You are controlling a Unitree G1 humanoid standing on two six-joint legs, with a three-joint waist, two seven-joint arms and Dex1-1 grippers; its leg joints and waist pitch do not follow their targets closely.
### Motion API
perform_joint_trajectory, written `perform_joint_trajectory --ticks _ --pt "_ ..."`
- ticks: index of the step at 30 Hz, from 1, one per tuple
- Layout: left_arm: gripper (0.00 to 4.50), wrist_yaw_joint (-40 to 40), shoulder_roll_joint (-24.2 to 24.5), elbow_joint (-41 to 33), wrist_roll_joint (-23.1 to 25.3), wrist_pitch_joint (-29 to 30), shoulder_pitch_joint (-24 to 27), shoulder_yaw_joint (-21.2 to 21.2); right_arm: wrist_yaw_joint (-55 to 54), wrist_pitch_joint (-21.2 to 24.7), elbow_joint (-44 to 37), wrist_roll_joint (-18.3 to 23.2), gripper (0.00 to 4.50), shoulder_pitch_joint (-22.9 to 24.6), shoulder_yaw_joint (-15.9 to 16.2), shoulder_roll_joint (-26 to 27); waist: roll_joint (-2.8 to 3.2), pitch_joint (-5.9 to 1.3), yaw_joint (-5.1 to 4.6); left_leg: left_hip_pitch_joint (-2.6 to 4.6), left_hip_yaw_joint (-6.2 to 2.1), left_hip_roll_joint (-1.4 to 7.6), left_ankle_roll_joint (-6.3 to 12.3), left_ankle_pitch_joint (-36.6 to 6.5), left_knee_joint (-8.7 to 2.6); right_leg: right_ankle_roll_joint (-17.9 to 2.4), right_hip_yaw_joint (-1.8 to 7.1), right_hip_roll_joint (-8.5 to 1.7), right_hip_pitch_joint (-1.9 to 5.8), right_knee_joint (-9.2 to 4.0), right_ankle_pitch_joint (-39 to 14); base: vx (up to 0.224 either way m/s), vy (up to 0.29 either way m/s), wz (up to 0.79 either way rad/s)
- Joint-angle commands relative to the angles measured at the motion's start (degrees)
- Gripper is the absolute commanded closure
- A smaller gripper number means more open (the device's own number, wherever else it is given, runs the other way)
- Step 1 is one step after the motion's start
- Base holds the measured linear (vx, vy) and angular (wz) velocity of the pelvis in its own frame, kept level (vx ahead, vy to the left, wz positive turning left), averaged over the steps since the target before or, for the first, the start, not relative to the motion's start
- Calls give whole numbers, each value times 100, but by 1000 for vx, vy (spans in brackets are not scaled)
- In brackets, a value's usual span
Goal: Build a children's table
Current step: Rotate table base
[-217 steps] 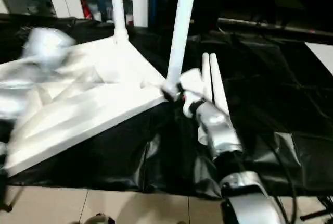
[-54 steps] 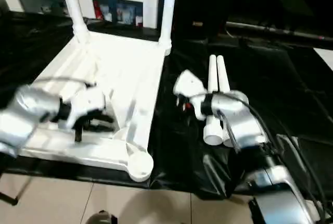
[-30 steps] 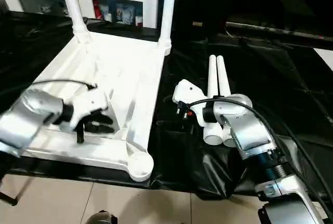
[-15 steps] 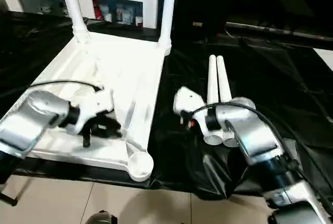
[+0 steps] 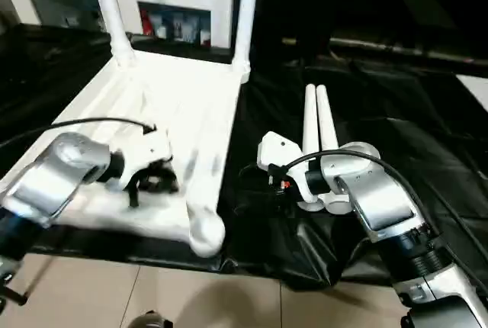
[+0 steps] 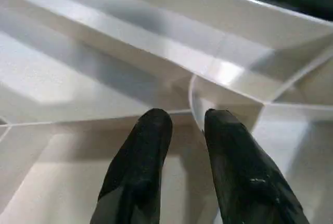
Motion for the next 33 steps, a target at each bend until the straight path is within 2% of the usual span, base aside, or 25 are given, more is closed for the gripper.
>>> perform_joint_trajectory --ticks 1,3,5,8,10,11,12,14,15,16,17,19,20,21,22,23,25,27,28,29,30,31,32,33 --pt "305 296 -8 290 201 -8 -74 0 3 -6 -82 4 65 5 -5 -61 57 -356 13 115 -96 120 -177 -2144 -428 -640 250 -426 148 -684 -2721 0 0 0" --pt "305 699 -202 768 276 -186 -282 81 -77 -60 -48 -32 65 -18 1 -46 55 -352 12 112 -98 118 -163 -2148 -431 -610 245 -422 139 -698 -2772 0 0 0" --pt "305 1114 -412 1280 326 -413 -493 180 -171 -147 15 -88 65 -44 8 -25 51 -354 37 159 -86 96 -145 -2204 -398 -539 233 -416 96 -737 -2900 0 0 0" --pt "305 1861 -818 2173 287 -789 -834 423 -375 -329 179 -216 65 -99 13 47 32 -360 35 107 -113 86 -145 -2197 -409 -386 184 -424 134 -758 -3058 0 0 0" --pt "305 2179 -936 2572 367 -1035 -965 414 -500 -387 265 -270 65 -136 2 101 38 -384 46 110 -113 73 -125 -2146 -402 -339 169 -421 135 -780 -3003 0 0 0" --pt "305 2244 -956 2659 390 -1098 -993 403 -527 -396 283 -280 65 -144 -1 113 35 -389 41 100 -125 87 -128 -2141 -413 -361 167 -428 146 -762 -2913 0 0 0" --pt "305 2470 -1019 2915 427 -1269 -1080 408 -619 -431 334 -314 65 -174 -16 153 60 -392 36 69 -138 97 -129 -2107 -433 -408 164 -425 166 -740 -2723 0 0 0" --pt "305 2721 -1090 3183 434 -1470 -1194 452 -692 -454 363 -330 65 -198 -25 177 59 -409 24 73 -137 111 -120 -2111 -447 -534 172 -415 178 -717 -2323 0 0 0" --pt "305 2848 -1145 3333 422 -1654 -1280 505 -692 -456 355 -316 65 -203 -34 177 59 -409 24 73 -137 111 -120 -2111 -447 -534 172 -415 178 -717 -2323 0 0 0" --pt "305 2929 -1201 3404 370 -1784 -1343 585 -687 -454 344 -302 65 -202 -42 171 58 -414 32 82 -130 121 -109 -2076 -446 -640 189 -420 178 -685 -2046 0 0 0" --pt "305 2912 -1310 3418 204 -1904 -1409 777 -684 -461 329 -283 65 -189 -59 150 69 -409 29 74 -125 115 -94 -2065 -444 -672 192 -415 180 -685 -2009 0 0 0" --pt "305 2858 -1395 3408 56 -1985 -1451 936 -687 -470 320 -271 65 -177 -72 137 59 -433 42 75 -110 122 -73 -1946 -430 -798 200 -431 194 -669 -1823 0 0 0" --pt "305 2602 -1462 3163 -166 -2068 -1400 1077 -729 -488 308 -264 65 -150 -116 143 73 -438 75 99 -92 135 -58 -1879 -411 -942 216 -431 165 -653 -1604 0 0 0" --pt "305 2602 -1462 3163 -166 -2068 -1400 1077 -729 -488 308 -264 65 -150 -116 143 73 -438 75 99 -92 135 -58 -1879 -411 -942 216 -431 165 -653 -1604 0 0 0" --pt "305 2365 -1459 2805 -390 -2062 -1281 1163 -834 -517 298 -238 65 -121 -195 186 75 -447 99 58 -95 152 -70 -1737 -419 -1071 230 -461 207 -599 -1347 0 0 0" --pt "305 2326 -1453 2744 -449 -2090 -1258 1183 -874 -527 297 -228 65 -114 -219 202 68 -450 100 35 -86 144 -59 -1654 -415 -1088 230 -444 212 -587 -1245 55 -12 -2" --pt "305 2252 -1406 2406 -605 -2126 -1132 1271 -1020 -561 322 -228 65 -115 -295 263 75 -476 123 26 -80 147 -51 -1430 -392 -1171 234 -436 223 -521 -780 56 -10 -3" --pt "305 2177 -1380 2072 -758 -2041 -1016 1388 -1147 -568 337 -228 65 -110 -357 318 73 -511 122 -11 -65 132 -1 -1000 -354 -1327 233 -404 245 -417 5 27 -1 -2" --pt "305 2097 -1355 1551 -980 -1901 -832 1581 -1437 -574 363 -270 65 -102 -458 422 86 -525 117 -35 -73 138 0 -825 -346 -1403 232 -419 270 -361 331 0 0 0" --pt "305 2114 -1355 1148 -1145 -1680 -693 1754 -1881 -523 442 -387 65 -127 -565 562 69 -534 96 -35 -59 129 13 -738 -339 -1431 227 -394 263 -354 470 0 0 0" --pt "305 2114 -1355 1148 -1145 -1680 -693 1754 -1881 -523 442 -387 65 -127 -565 562 87 -554 77 -25 -48 117 44 -587 -312 -1491 225 -372 240 -333 692 0 0 0" --pt "305 2340 -1335 790 -1160 -1505 -534 1895 -2777 -281 669 -652 65 -249 -750 851 92 -561 80 -20 -37 106 81 -517 -295 -1499 224 -353 229 -332 782 0 0 0" --pt "305 2426 -1319 677 -1134 -1462 -471 1929 -3107 -144 745 -756 65 -301 -810 956 103 -523 33 -56 -35 100 71 -487 -318 -1516 221 -344 214 -332 736 0 0 0" --pt "305 2450 -1315 646 -1127 -1450 -454 1938 -3197 -107 766 -784 65 -316 -826 985 107 -515 26 -19 -26 93 7 -690 -321 -1460 223 -348 213 -372 386 0 0 0"
